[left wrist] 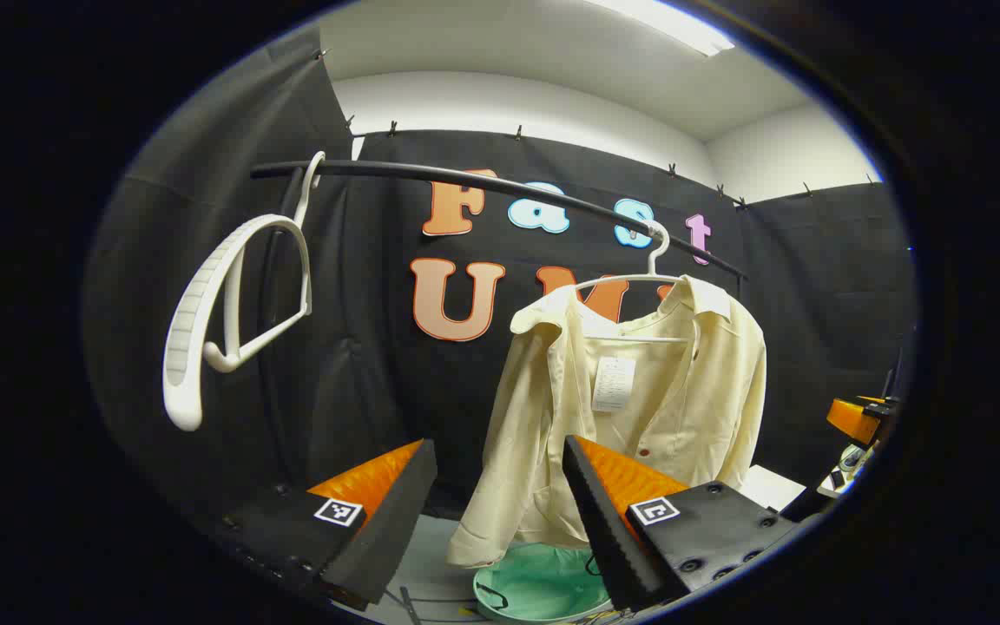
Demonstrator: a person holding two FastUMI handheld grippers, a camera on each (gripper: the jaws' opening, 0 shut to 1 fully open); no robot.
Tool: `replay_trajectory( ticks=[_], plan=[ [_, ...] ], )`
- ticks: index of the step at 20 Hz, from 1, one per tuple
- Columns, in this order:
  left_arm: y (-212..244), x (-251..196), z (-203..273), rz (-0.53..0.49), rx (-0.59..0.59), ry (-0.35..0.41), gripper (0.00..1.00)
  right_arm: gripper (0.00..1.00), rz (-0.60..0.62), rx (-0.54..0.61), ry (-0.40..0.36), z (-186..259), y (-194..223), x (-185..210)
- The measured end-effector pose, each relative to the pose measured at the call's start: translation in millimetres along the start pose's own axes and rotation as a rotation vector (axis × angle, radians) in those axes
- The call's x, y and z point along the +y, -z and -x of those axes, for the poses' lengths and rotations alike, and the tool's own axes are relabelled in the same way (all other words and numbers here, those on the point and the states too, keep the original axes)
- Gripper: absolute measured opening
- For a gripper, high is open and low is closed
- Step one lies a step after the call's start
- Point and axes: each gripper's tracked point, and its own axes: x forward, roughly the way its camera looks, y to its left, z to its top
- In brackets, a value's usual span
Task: Grasp the clothes on the hanger with both hands and then place them into the laundry hamper below.
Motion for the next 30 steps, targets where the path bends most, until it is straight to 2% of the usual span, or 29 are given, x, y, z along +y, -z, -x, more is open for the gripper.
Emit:
replay_trajectory(
  ticks=[13,14,15,21,24,25,30],
  plan=[
    [0,4,0,0.008,0.025,-0.017,0.96,0.95,-0.002,0.016,0.017,-3,5,-6],
    [1,4,-1,0.005,0.028,-0.018,0.93,0.95,0.000,0.015,0.017,-4,4,-7],
    [1,3,-2,0.003,0.030,-0.018,0.96,0.95,0.001,0.015,0.019,-5,4,-7],
    [-7,-2,-8,-0.004,0.016,-0.012,0.96,0.94,0.004,0.011,0.017,-12,2,-8],
    [-10,-5,-11,-0.009,0.009,-0.009,0.96,0.95,0.007,0.004,0.005,-16,-2,-1],
    [-11,-5,-12,-0.008,0.008,-0.008,0.93,0.95,0.007,0.005,-0.003,-17,-1,3],
    [-22,-1,-12,-0.003,-0.003,-0.018,0.96,0.95,0.015,0.003,-0.042,-18,-9,22]
  ],
)
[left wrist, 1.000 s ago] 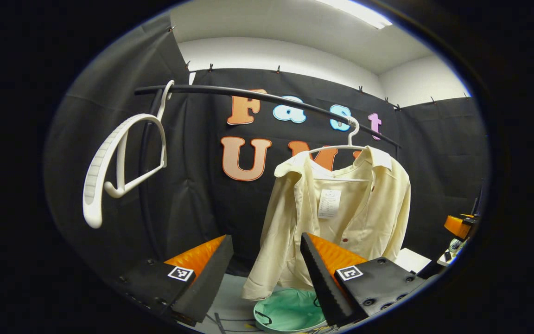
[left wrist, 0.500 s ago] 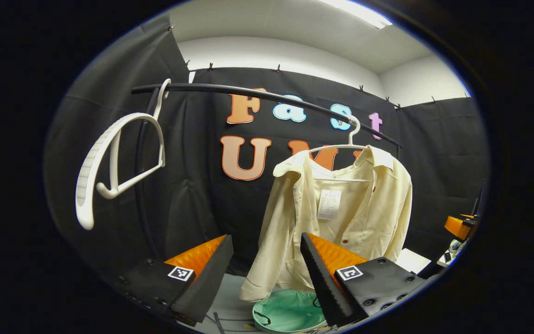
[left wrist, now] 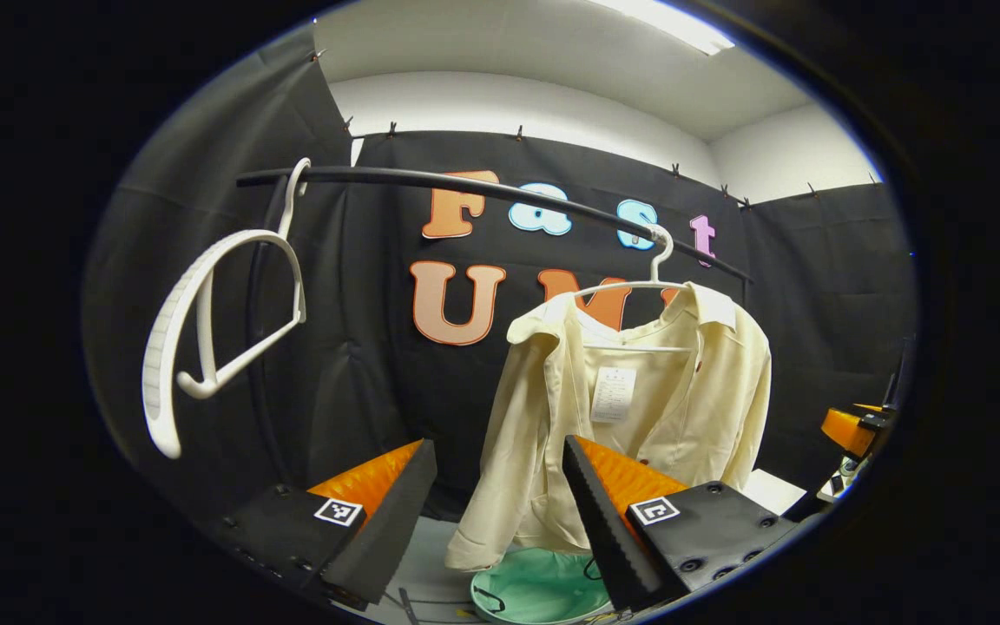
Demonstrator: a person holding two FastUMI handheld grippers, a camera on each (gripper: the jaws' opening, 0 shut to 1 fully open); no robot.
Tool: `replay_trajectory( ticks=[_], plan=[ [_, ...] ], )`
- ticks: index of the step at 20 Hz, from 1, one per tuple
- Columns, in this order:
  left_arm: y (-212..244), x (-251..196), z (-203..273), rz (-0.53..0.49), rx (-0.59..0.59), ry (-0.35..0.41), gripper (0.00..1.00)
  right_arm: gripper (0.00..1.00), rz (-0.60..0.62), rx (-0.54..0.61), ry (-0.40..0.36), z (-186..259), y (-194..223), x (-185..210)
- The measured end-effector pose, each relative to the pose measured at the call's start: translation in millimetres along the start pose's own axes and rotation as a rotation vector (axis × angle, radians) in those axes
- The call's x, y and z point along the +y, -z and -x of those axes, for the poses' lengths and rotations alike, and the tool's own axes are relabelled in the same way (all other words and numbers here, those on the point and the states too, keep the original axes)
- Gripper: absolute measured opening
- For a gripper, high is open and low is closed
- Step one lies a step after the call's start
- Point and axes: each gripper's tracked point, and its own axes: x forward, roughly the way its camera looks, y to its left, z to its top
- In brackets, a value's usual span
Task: Grasp the clothes on the hanger with both hands and then place them into the laundry hamper below.
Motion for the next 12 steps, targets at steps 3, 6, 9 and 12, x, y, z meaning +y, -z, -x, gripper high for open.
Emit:
replay_trajectory(
  ticks=[3,6,9,12],
  plan=[
    [-4,5,2,-0.012,-0.008,-0.012,0.96,0.95,0.020,0.001,-0.009,0,-2,3],
    [-8,7,4,-0.016,-0.015,-0.018,0.96,0.95,0.016,0.003,-0.013,-1,-6,6],
    [-6,7,4,-0.010,-0.013,-0.016,0.96,0.95,0.027,0.004,-0.021,-5,-7,9],
    [-5,7,3,-0.001,-0.007,-0.014,0.96,0.95,0.032,0.007,-0.044,-7,-5,20]
  ],
)
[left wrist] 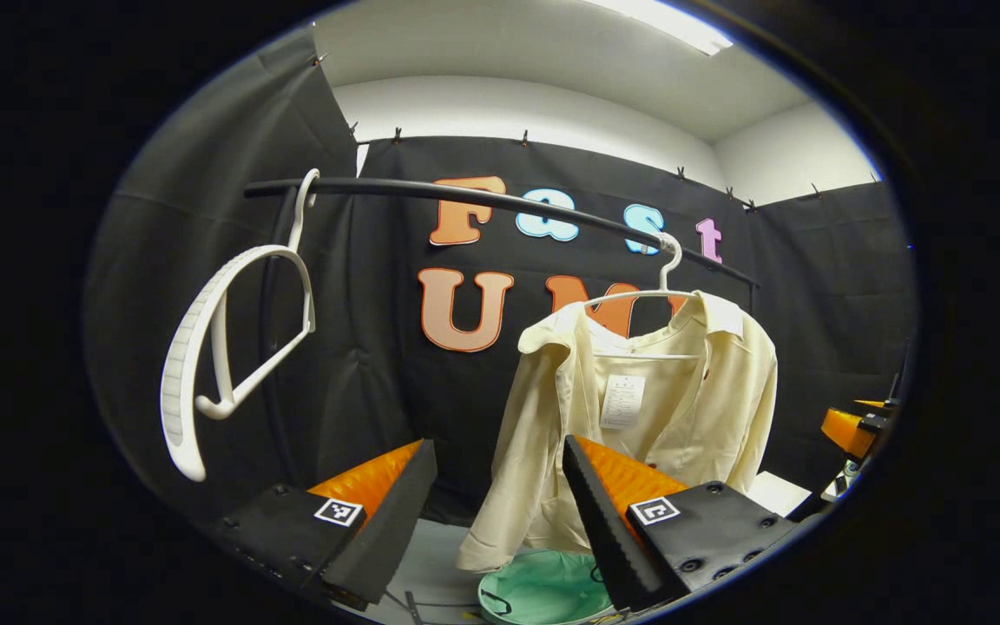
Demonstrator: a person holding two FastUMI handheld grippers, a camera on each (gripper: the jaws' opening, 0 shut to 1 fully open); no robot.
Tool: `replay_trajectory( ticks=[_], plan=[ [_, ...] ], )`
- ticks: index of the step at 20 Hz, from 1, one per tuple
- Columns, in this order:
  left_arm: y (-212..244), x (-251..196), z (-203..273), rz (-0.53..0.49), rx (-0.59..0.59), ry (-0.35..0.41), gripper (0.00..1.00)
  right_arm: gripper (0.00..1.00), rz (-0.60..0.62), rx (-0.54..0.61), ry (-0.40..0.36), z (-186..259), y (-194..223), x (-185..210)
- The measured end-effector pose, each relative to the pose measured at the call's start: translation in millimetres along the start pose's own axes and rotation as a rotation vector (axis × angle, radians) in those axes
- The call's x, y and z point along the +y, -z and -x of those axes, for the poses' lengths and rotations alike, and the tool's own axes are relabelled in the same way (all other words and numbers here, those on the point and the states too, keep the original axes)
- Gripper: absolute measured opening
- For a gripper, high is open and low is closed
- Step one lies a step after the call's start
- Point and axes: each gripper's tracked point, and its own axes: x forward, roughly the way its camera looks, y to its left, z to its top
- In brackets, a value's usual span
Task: Grasp the clothes on the hanger with both hands and then place them into the laundry hamper below.
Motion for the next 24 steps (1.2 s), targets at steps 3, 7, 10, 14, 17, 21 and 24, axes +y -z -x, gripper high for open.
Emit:
replay_trajectory(
  ticks=[3,7,10,14,17,21,24],
  plan=[
    [0,2,1,-0.006,0.001,-0.001,0.96,0.95,0.010,0.001,-0.036,-8,-2,17],
    [1,7,2,-0.004,0.005,-0.009,0.96,0.95,0.016,-0.020,-0.067,-24,-12,41],
    [2,12,4,-0.006,0.008,-0.017,0.96,0.95,0.018,-0.031,-0.119,-36,-15,71],
    [2,19,7,-0.016,0.010,-0.032,0.96,0.95,0.039,-0.050,-0.142,-59,-17,95],
    [1,26,12,-0.016,0.009,-0.047,0.96,0.95,0.012,-0.036,-0.179,-77,-14,117],
    [6,33,19,-0.015,0.023,-0.070,0.96,0.95,0.019,-0.035,-0.202,-97,-12,138],
    [7,37,24,-0.017,0.026,-0.081,0.93,0.94,0.019,-0.026,-0.238,-116,-11,160]
  ],
)
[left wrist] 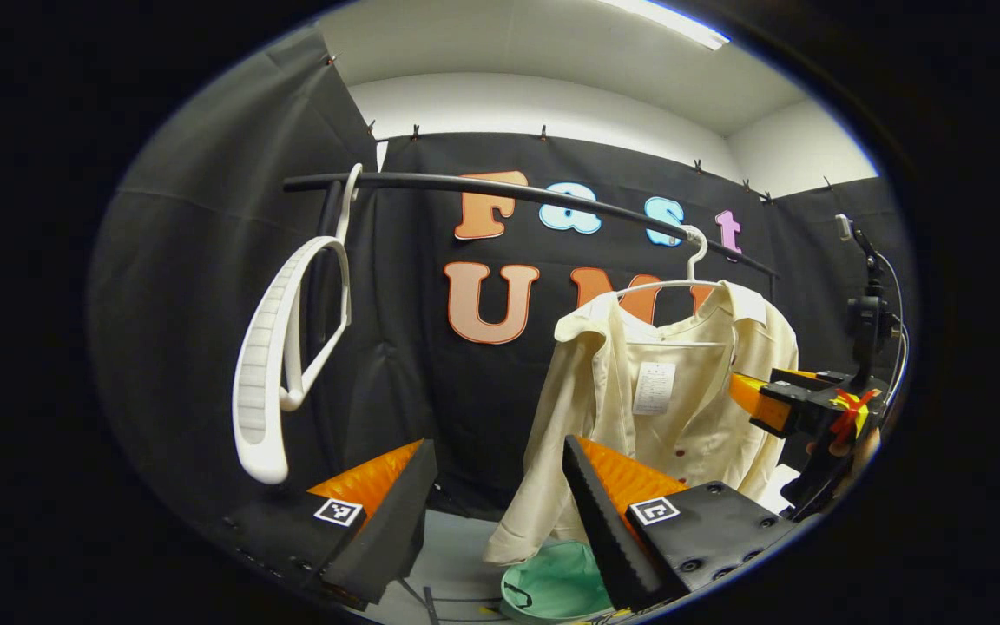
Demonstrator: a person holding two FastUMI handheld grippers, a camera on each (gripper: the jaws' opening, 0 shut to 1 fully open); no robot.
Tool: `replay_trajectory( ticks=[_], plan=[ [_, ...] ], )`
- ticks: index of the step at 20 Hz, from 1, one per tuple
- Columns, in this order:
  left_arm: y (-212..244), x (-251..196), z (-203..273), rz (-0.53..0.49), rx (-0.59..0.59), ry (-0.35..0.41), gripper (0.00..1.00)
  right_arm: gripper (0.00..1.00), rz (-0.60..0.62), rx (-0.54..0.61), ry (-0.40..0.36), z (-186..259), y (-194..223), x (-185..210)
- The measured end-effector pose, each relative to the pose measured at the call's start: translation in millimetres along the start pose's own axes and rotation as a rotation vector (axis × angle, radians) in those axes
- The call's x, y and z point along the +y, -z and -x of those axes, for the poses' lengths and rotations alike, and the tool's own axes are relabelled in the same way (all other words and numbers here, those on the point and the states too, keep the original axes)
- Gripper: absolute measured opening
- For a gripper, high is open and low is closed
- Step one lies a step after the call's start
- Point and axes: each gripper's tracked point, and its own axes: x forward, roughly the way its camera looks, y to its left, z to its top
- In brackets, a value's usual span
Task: Grasp the clothes on the hanger with both hands and then place them into the laundry hamper below.
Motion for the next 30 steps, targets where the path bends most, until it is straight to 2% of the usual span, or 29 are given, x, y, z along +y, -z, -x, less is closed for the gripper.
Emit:
replay_trajectory(
  ticks=[2,10,12,13,14,15,17,18,20,23,25,26,27,29,30],
  plan=[
    [0,4,3,-0.001,0.002,-0.011,0.96,0.90,-0.001,0.011,-0.012,-14,4,5],
    [1,7,-1,0.019,0.010,-0.027,0.96,0.70,-0.059,0.072,0.034,-65,22,-13],
    [-1,1,-6,0.009,0.010,-0.023,0.96,0.59,-0.069,0.073,0.031,-71,21,-15],
    [-1,-3,-7,0.006,0.010,-0.018,0.96,0.49,-0.078,0.074,0.023,-73,20,-14],
    [-1,-7,-9,0.004,0.011,-0.018,0.96,0.45,-0.087,0.079,0.016,-75,22,-15],
    [-2,-11,-12,0.004,0.011,-0.017,0.96,0.33,-0.095,0.086,0.011,-77,24,-17],
    [-4,-26,-20,0.010,0.006,0.005,0.96,0.23,-0.112,0.095,-0.006,-77,24,-21],
    [-3,-36,-25,0.012,0.009,0.019,0.93,0.20,-0.119,0.102,-0.013,-75,24,-22],
    [-2,-51,-38,0.011,0.023,0.033,0.96,0.10,-0.134,0.119,-0.037,-71,24,-22],
    [0,-72,-60,0.010,0.020,0.063,0.93,0.01,-0.139,0.128,-0.061,-60,23,-25],
    [5,-87,-78,0.024,0.032,0.080,0.93,0.00,-0.145,0.127,-0.081,-55,21,-26],
    [7,-95,-87,0.026,0.035,0.092,0.96,0.00,-0.148,0.125,-0.092,-51,18,-27],
    [8,-103,-97,0.020,0.030,0.105,0.93,0.00,-0.145,0.124,-0.100,-48,17,-29],
    [9,-117,-115,0.002,0.029,0.121,0.99,0.00,-0.142,0.118,-0.113,-39,9,-36],
    [9,-126,-123,0.002,0.027,0.140,0.96,0.00,-0.144,0.115,-0.120,-36,7,-37]
  ],
)
